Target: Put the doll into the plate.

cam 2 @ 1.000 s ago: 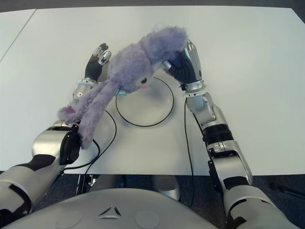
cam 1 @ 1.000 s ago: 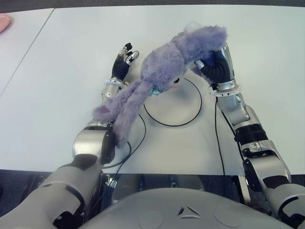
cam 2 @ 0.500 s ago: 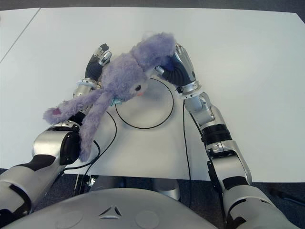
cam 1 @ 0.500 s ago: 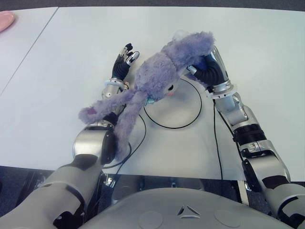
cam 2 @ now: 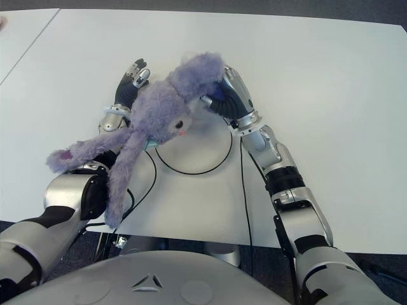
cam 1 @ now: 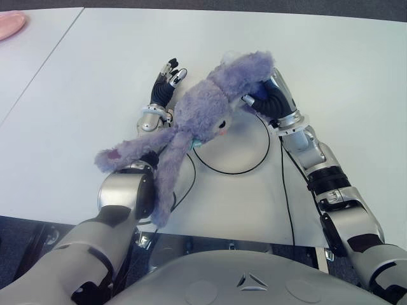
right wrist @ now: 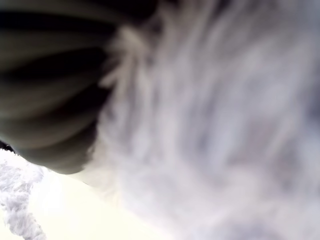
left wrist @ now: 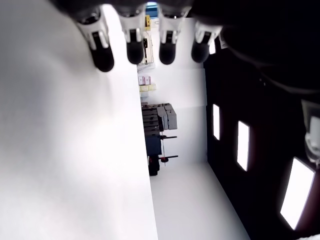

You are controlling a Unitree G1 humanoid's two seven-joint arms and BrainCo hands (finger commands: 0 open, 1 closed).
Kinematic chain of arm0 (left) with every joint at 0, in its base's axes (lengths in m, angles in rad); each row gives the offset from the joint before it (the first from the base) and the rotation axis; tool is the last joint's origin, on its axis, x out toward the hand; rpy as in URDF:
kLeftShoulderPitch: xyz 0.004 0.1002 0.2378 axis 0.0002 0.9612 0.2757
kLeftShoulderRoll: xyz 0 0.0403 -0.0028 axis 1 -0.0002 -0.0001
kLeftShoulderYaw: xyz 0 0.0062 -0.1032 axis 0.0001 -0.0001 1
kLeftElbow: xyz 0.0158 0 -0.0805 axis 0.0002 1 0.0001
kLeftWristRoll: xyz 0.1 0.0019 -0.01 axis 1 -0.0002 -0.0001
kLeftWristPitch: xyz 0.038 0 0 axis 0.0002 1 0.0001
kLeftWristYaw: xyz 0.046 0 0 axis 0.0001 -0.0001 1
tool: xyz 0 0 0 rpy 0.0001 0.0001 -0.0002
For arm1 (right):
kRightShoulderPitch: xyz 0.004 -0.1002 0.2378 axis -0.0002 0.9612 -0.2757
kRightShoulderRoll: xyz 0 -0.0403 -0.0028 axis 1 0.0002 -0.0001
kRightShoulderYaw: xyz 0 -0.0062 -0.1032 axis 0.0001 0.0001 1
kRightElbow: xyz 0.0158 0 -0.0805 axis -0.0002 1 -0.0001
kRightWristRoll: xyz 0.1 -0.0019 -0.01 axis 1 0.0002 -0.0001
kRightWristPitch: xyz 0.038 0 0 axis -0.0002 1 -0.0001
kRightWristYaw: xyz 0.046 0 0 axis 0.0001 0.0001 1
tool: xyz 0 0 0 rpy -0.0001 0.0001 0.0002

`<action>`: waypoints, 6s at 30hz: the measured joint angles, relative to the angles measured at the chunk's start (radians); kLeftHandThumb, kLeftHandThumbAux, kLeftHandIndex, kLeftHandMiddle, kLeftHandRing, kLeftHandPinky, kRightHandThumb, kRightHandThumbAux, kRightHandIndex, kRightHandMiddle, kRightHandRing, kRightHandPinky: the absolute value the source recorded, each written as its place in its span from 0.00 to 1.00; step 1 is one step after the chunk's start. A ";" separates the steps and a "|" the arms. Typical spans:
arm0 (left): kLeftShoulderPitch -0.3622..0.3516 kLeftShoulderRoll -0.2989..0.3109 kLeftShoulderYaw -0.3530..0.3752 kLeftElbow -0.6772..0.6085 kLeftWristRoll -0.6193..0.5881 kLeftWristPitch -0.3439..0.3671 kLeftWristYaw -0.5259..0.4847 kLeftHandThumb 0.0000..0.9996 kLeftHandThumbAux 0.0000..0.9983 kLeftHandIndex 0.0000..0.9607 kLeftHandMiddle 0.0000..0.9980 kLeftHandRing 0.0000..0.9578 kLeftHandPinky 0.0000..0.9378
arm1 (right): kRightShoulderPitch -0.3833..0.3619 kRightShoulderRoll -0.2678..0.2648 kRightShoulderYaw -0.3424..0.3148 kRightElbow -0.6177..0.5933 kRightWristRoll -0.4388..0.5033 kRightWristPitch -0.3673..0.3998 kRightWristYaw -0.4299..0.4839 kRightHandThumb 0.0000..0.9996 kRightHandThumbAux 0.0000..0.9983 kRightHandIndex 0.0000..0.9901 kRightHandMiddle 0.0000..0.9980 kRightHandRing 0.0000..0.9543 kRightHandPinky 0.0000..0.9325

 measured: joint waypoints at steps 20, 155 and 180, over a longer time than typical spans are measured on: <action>0.002 -0.004 -0.001 0.000 0.000 0.000 0.000 0.00 0.46 0.02 0.08 0.05 0.00 | 0.002 0.011 0.025 0.037 -0.032 0.000 -0.012 0.70 0.73 0.44 0.91 0.94 0.95; 0.017 -0.018 -0.005 0.001 0.020 0.013 0.015 0.00 0.45 0.02 0.07 0.05 0.01 | 0.361 -0.068 -0.059 -0.518 -0.030 0.292 0.373 0.09 0.55 0.00 0.00 0.00 0.00; 0.014 -0.020 -0.004 0.002 0.021 0.013 0.018 0.00 0.45 0.03 0.07 0.05 0.02 | 0.220 -0.169 -0.163 -0.375 0.088 0.252 0.358 0.14 0.43 0.00 0.00 0.00 0.00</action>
